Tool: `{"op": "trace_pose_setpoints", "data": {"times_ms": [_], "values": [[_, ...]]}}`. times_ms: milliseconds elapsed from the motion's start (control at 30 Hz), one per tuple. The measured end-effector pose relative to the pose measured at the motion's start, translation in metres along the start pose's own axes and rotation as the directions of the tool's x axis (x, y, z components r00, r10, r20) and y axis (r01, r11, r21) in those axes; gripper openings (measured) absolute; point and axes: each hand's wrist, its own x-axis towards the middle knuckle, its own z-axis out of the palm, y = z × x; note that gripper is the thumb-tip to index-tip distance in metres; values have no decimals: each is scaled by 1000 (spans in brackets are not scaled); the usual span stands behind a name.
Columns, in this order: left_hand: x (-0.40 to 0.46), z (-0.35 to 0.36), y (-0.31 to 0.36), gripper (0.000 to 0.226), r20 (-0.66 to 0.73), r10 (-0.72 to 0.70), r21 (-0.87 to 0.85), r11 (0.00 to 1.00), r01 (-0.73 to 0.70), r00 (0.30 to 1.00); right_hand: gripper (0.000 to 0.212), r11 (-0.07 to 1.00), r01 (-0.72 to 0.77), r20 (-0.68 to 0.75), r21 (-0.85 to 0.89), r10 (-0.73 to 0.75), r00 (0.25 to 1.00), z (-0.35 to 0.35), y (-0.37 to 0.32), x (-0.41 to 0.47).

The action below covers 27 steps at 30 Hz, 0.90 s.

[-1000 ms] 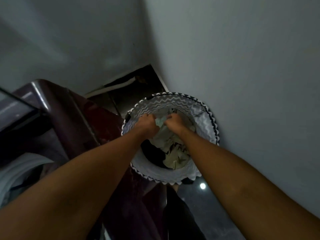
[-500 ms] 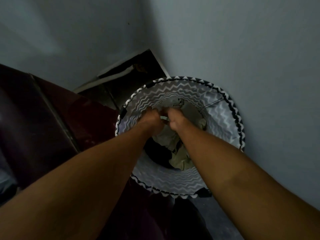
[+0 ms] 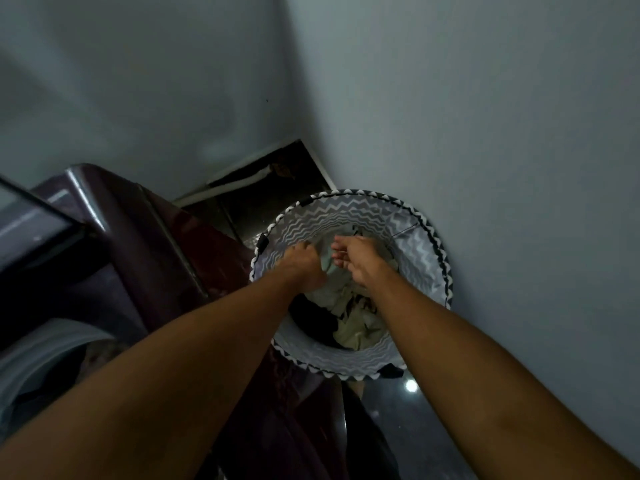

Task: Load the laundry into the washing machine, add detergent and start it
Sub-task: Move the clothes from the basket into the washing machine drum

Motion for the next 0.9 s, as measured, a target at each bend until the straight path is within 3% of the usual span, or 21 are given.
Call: {"op": "trace_pose_setpoints", "data": {"times_ms": [100,233,367,433,533,767,900], "values": [[20,1,-6,74,-55,1,-21,1000,-2,998,10,995,-74,-14,-63,73,997,4,11,22],[42,6,-9,71,-42,-10,-50,999,8,999,25,978,-96,-66,-182,86,994,18,31,63],[57,25,-13,85,-38,6,-10,1000,-6,999,51,911,-13,-75,-413,-19,997,36,35,92],[58,29,-12,82,-52,-2,9,1000,3,999,47,851,98,-27,-516,-130,991,41,32,87],[57,26,-9,73,-48,-39,-15,999,38,998,42,808,99,-87,-580,-182,979,43,34,84],[26,7,14,67,-93,18,-85,996,-26,995,28,805,264,-128,-531,-384,914,33,23,35],[12,1,22,61,-123,30,-160,986,-50,992,27,825,353,-222,-441,-481,848,12,4,-7]]}}
